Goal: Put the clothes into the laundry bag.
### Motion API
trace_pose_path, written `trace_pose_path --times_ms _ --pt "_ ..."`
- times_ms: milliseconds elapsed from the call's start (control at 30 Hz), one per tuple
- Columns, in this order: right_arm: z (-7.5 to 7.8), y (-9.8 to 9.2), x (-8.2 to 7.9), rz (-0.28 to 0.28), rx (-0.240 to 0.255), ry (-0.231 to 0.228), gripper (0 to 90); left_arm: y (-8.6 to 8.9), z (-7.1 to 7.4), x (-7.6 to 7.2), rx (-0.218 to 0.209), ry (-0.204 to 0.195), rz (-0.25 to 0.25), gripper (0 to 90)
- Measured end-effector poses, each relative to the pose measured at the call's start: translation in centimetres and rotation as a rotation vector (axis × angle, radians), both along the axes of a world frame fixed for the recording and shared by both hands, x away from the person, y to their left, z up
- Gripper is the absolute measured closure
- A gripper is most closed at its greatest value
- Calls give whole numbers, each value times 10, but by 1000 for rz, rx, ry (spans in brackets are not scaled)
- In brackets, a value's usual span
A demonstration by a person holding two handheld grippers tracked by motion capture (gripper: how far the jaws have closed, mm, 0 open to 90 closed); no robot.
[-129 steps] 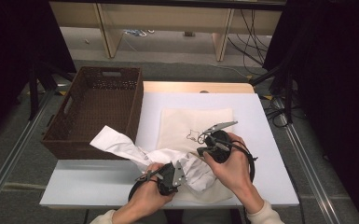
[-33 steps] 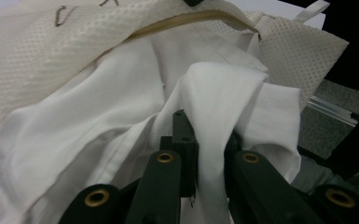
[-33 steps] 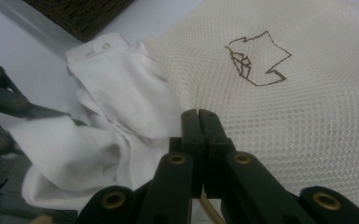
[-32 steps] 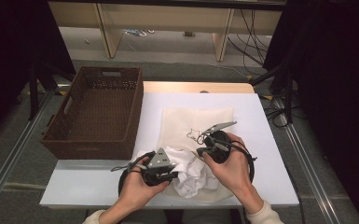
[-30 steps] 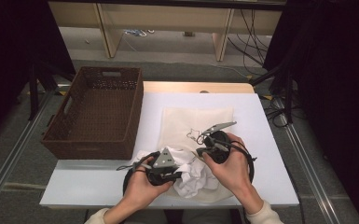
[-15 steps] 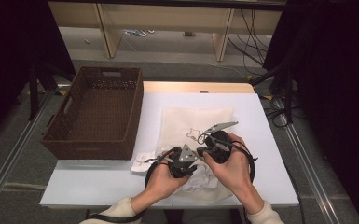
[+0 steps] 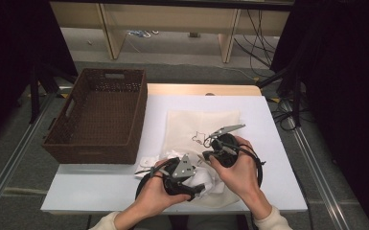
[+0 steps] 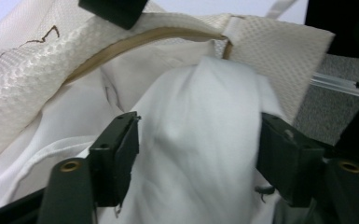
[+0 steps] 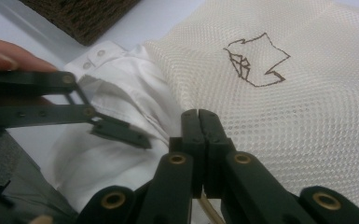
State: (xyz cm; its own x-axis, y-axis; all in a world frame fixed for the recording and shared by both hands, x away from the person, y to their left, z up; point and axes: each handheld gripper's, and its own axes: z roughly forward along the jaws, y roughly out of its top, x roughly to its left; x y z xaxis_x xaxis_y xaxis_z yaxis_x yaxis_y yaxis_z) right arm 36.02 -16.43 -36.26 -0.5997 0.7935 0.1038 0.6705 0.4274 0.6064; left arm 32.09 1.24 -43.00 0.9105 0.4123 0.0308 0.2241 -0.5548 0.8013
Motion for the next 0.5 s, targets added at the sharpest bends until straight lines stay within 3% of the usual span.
trace_pose_path --times_ms 33,100,167,233,267,500 --pt "0 0 0 3 0 -2 900 2 2 -2 21 -10 -18 303" --pt "0 0 0 3 -1 -1 900 3 2 -7 16 -15 -24 298" --pt "0 0 0 8 -6 9 900 4 -1 -9 62 -25 -48 319" --pt "0 0 1 22 -7 2 900 1 -7 -10 104 -41 -65 337" --pt "0 0 0 10 -7 16 900 -2 -10 -10 117 -44 -71 357" --pt "-1 0 1 13 -5 0 900 -20 -33 -2 210 -60 -88 460"
